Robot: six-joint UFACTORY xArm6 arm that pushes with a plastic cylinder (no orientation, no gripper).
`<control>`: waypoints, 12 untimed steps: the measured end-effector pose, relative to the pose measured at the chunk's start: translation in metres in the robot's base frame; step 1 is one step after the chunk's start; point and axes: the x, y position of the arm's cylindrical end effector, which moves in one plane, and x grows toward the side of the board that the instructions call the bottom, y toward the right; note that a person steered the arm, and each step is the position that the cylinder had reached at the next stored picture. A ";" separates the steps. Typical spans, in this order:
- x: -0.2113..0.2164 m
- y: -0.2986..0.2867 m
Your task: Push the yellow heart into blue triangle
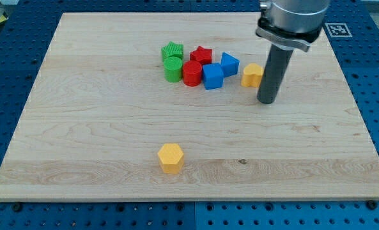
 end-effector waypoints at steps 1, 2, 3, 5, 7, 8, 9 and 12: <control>0.000 0.015; -0.001 0.027; -0.015 0.031; -0.031 0.007; -0.031 -0.018; -0.031 -0.019; -0.021 -0.018; -0.006 -0.034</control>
